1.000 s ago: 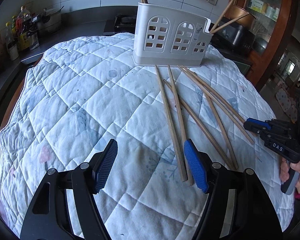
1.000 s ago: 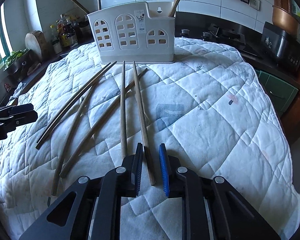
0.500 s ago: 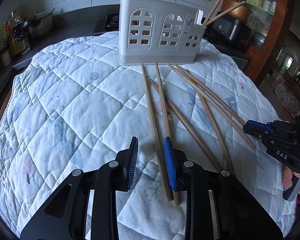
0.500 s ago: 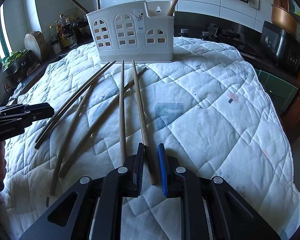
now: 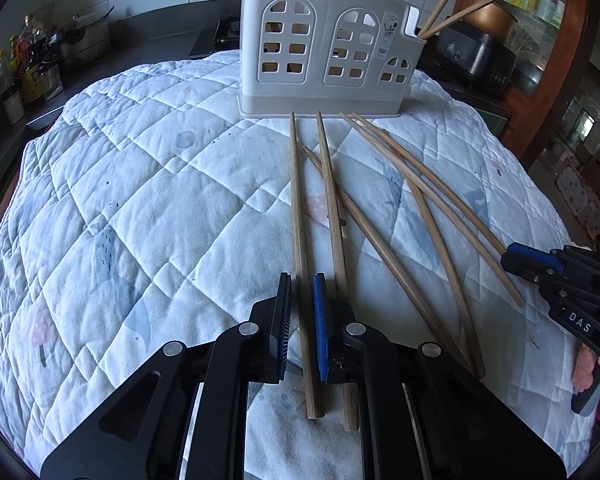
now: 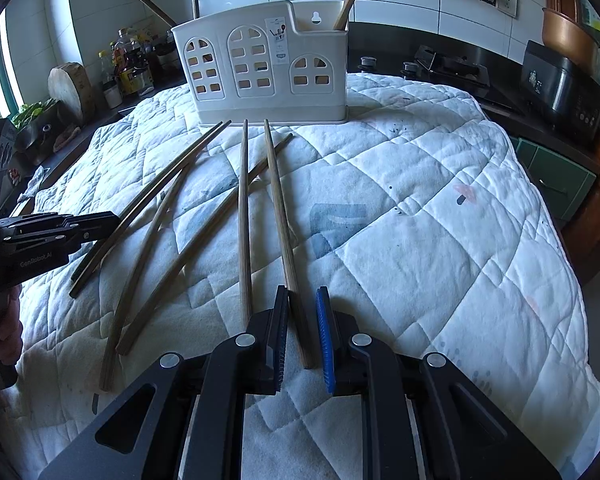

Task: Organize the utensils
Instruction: 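Lift the chopstick with the right gripper and carry it over the caddy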

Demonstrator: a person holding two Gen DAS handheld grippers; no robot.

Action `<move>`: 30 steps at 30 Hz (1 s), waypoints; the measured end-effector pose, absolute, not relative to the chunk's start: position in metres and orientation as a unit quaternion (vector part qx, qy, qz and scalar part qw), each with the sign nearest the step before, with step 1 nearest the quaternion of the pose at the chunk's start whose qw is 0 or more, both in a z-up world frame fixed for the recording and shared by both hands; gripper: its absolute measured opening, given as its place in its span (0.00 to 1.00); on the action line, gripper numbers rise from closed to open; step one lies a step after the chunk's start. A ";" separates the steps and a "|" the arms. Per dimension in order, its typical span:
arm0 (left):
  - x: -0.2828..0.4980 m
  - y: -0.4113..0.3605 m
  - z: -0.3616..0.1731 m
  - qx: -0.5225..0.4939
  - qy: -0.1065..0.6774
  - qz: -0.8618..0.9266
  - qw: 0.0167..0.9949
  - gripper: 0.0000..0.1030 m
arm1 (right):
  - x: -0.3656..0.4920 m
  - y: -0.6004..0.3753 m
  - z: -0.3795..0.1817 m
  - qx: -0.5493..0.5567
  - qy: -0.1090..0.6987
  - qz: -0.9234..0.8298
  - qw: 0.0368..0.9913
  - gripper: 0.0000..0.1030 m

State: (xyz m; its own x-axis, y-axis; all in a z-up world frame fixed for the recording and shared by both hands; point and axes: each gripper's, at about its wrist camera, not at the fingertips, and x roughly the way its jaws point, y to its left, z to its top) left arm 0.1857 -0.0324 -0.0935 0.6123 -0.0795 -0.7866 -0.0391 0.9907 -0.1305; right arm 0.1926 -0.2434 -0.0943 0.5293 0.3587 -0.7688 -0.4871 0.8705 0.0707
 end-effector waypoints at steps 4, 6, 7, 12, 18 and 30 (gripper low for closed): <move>0.186 -0.040 -0.095 -0.044 0.436 -0.005 0.899 0.10 | 0.192 -0.243 -0.094 -0.078 0.420 0.241 0.872 0.14; 0.187 -0.039 -0.094 -0.045 0.434 -0.001 0.900 0.07 | 0.192 -0.243 -0.094 -0.081 0.418 0.236 0.874 0.10; 0.187 -0.037 -0.093 -0.049 0.434 -0.001 0.900 0.06 | 0.192 -0.243 -0.094 -0.079 0.418 0.235 0.874 0.09; 0.183 -0.029 -0.083 -0.055 0.424 -0.013 0.904 0.06 | 0.187 -0.245 -0.088 -0.075 0.412 0.232 0.878 0.07; 0.168 -0.019 -0.055 -0.061 0.388 -0.030 0.919 0.06 | 0.174 -0.247 -0.063 -0.083 0.380 0.228 0.892 0.07; 0.143 -0.011 0.001 -0.056 0.312 -0.067 0.946 0.06 | 0.162 -0.241 0.030 -0.080 0.295 0.238 0.922 0.07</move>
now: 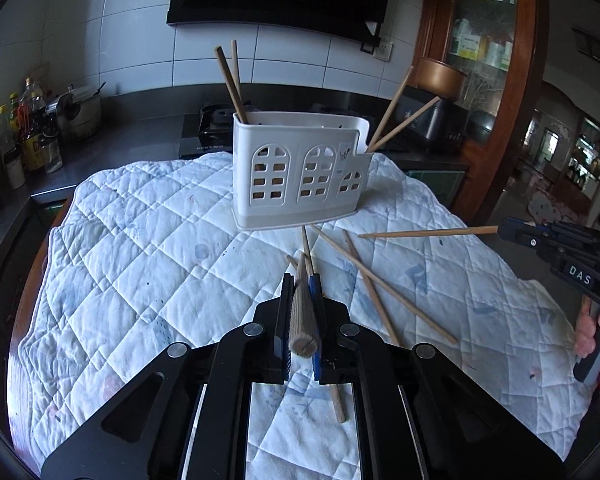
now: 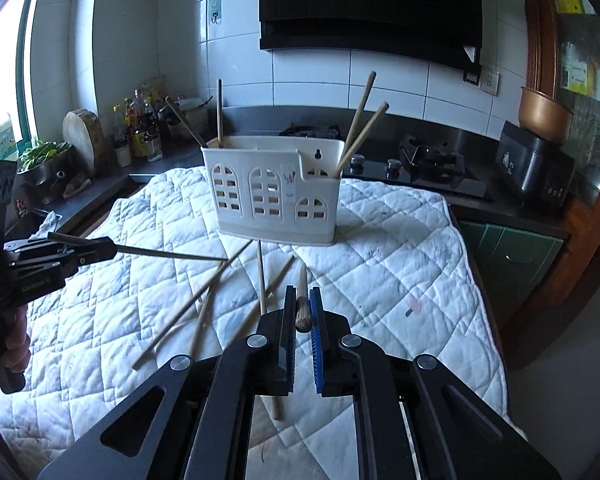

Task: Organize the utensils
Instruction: 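Lift the chopstick with the right gripper and carry it over the caddy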

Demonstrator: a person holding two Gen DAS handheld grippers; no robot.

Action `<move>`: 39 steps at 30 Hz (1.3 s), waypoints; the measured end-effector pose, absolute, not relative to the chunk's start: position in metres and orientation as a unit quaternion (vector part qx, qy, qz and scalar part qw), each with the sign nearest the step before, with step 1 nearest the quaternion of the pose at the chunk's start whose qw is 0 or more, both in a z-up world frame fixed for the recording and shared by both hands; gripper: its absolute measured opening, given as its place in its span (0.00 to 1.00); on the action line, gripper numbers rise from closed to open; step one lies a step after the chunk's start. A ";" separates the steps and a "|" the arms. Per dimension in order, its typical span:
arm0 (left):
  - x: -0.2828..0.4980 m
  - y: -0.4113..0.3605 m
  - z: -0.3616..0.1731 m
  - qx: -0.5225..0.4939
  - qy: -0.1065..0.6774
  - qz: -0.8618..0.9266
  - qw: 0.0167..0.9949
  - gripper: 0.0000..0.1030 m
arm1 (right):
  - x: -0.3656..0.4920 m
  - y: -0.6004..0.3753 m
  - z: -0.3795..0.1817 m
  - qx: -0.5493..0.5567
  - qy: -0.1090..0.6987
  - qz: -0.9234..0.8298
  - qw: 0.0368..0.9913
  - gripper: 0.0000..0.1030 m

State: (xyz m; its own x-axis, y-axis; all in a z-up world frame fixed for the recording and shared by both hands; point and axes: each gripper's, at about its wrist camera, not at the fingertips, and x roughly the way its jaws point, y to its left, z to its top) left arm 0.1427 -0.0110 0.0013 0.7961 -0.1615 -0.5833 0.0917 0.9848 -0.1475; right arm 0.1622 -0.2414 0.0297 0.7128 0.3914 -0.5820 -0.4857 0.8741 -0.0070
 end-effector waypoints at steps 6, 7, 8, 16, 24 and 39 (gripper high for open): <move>0.151 -0.007 0.023 -0.051 0.311 -0.085 0.945 0.06 | 0.179 -0.225 0.066 -0.096 0.285 0.244 0.922 0.06; 0.153 -0.006 0.027 -0.052 0.312 -0.088 0.945 0.06 | 0.183 -0.222 0.072 -0.097 0.287 0.246 0.921 0.06; 0.157 -0.006 0.030 -0.053 0.314 -0.092 0.944 0.06 | 0.188 -0.220 0.079 -0.099 0.288 0.247 0.920 0.06; 0.187 -0.001 0.063 -0.037 0.318 -0.109 0.941 0.06 | 0.219 -0.203 0.144 -0.109 0.276 0.257 0.920 0.06; 0.211 0.004 0.112 -0.033 0.289 -0.113 0.950 0.06 | 0.256 -0.196 0.197 -0.096 0.275 0.253 0.923 0.06; 0.286 0.022 0.155 -0.045 0.273 -0.056 0.959 0.06 | 0.318 -0.187 0.181 -0.063 0.303 0.224 0.924 0.06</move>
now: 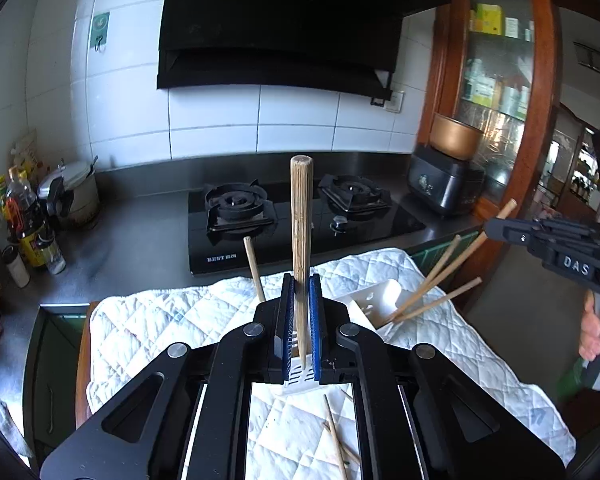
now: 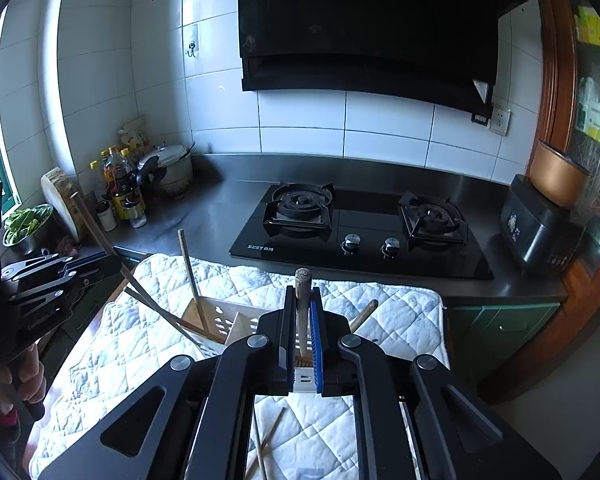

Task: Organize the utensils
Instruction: 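Lift the chopstick with the right gripper and carry it over the caddy, then lower the chopstick into the caddy and open the right gripper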

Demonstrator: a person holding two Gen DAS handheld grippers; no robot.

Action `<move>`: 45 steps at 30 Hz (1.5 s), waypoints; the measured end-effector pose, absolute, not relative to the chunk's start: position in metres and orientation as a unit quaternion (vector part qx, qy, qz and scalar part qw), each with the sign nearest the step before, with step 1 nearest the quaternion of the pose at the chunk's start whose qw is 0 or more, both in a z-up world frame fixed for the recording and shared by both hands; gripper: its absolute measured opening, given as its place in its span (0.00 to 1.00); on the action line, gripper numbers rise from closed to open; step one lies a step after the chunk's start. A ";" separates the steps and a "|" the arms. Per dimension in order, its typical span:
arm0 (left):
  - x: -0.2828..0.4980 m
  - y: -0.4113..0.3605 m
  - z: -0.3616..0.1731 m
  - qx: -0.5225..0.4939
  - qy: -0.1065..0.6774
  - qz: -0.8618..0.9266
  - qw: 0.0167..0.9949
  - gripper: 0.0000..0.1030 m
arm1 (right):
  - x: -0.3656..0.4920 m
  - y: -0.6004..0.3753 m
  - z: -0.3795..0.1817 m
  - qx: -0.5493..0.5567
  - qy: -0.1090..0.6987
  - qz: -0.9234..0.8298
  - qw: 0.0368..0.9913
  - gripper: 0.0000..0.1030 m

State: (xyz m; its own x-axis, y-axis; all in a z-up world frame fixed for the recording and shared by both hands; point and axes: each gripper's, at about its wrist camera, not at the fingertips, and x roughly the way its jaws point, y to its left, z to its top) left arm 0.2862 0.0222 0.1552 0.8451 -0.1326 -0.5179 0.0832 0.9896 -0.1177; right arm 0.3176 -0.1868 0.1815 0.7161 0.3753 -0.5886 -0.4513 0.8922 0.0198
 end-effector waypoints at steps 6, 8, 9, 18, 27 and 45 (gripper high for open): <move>0.283 0.027 0.169 -0.054 0.253 -0.068 0.964 0.06 | 0.320 -0.189 0.185 -0.064 0.296 0.216 0.928 0.06; 0.281 0.027 0.178 -0.057 0.241 -0.070 0.966 0.06 | 0.323 -0.190 0.183 -0.061 0.298 0.216 0.928 0.06; 0.280 0.027 0.182 -0.060 0.235 -0.069 0.968 0.06 | 0.325 -0.190 0.182 -0.061 0.300 0.216 0.927 0.06; 0.303 0.027 0.170 -0.066 0.245 -0.043 0.966 0.06 | 0.336 -0.179 0.157 -0.077 0.331 0.213 0.916 0.06; 0.329 0.039 0.124 -0.102 0.299 -0.046 0.948 0.06 | 0.342 -0.176 0.142 -0.080 0.345 0.211 0.911 0.07; 0.327 0.031 0.109 -0.088 0.311 -0.056 0.945 0.10 | 0.327 -0.187 0.151 -0.069 0.320 0.209 0.922 0.30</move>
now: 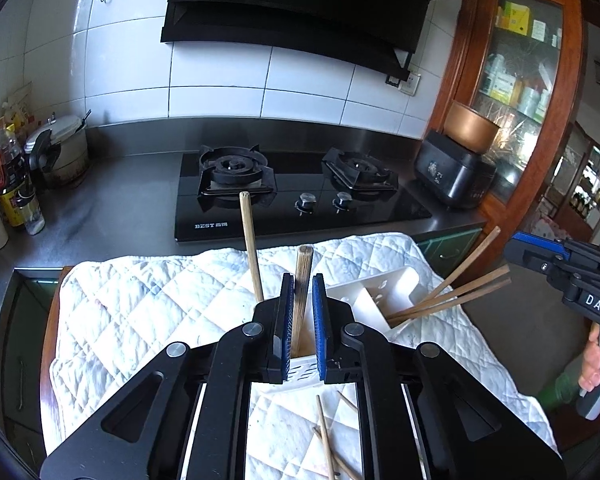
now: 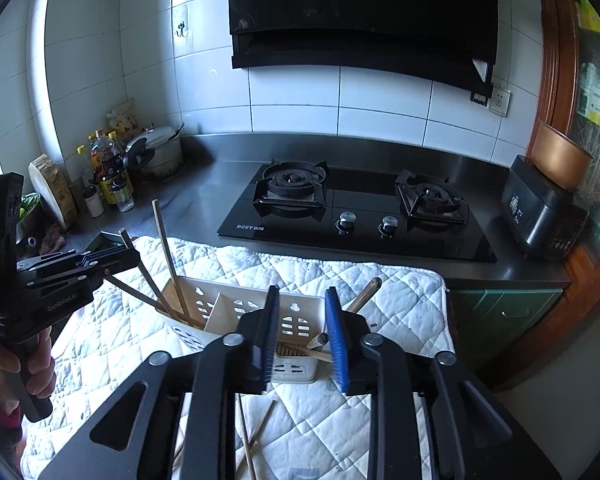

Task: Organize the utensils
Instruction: 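Lower the chopstick into the caddy and open the right gripper, then move the open right gripper to a loose chopstick and close on it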

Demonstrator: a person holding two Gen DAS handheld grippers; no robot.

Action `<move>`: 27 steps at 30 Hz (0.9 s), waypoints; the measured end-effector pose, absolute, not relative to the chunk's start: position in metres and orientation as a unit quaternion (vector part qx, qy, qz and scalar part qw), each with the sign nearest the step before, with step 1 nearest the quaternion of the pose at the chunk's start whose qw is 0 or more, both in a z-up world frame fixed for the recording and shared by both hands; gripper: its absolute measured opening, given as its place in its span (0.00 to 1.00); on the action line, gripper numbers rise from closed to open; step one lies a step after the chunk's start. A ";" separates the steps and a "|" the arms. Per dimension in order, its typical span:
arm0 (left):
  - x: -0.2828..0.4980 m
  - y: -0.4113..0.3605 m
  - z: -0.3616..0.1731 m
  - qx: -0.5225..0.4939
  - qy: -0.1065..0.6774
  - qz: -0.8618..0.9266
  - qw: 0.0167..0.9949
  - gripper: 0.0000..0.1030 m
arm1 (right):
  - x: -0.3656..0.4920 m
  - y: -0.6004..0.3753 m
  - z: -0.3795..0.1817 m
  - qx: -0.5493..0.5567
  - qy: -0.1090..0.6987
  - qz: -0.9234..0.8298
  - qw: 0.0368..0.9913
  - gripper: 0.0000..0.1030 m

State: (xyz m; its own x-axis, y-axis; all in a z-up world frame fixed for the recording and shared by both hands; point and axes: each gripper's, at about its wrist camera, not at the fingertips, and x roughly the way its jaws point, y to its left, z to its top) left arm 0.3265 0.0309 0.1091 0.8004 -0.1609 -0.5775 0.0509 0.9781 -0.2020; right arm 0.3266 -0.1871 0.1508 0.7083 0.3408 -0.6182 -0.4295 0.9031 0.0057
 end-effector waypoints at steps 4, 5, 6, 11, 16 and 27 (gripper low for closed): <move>0.313 0.031 0.118 -0.090 0.300 -0.059 0.948 0.23 | 0.309 -0.195 0.157 -0.070 0.300 0.209 0.928 0.44; 0.308 0.031 0.122 -0.086 0.294 -0.057 0.950 0.23 | 0.303 -0.197 0.158 -0.071 0.295 0.209 0.930 0.47; 0.303 0.030 0.124 -0.083 0.291 -0.058 0.951 0.23 | 0.296 -0.199 0.158 -0.073 0.290 0.207 0.932 0.49; 0.275 0.027 0.135 -0.072 0.275 -0.055 0.957 0.23 | 0.262 -0.210 0.152 -0.074 0.271 0.211 0.936 0.59; 0.241 0.023 0.138 -0.077 0.262 -0.065 0.960 0.24 | 0.226 -0.218 0.138 -0.072 0.264 0.224 0.935 0.66; 0.168 0.011 0.088 -0.104 0.270 -0.081 0.954 0.24 | 0.163 -0.228 0.080 -0.066 0.268 0.245 0.929 0.67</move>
State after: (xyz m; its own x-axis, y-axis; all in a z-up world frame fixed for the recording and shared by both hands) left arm 0.1685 0.0111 0.0877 0.8416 -0.2101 -0.4975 0.0979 0.9653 -0.2421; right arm 0.1625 -0.2281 0.0800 0.7361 0.4202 -0.5307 -0.4914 0.8709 0.0080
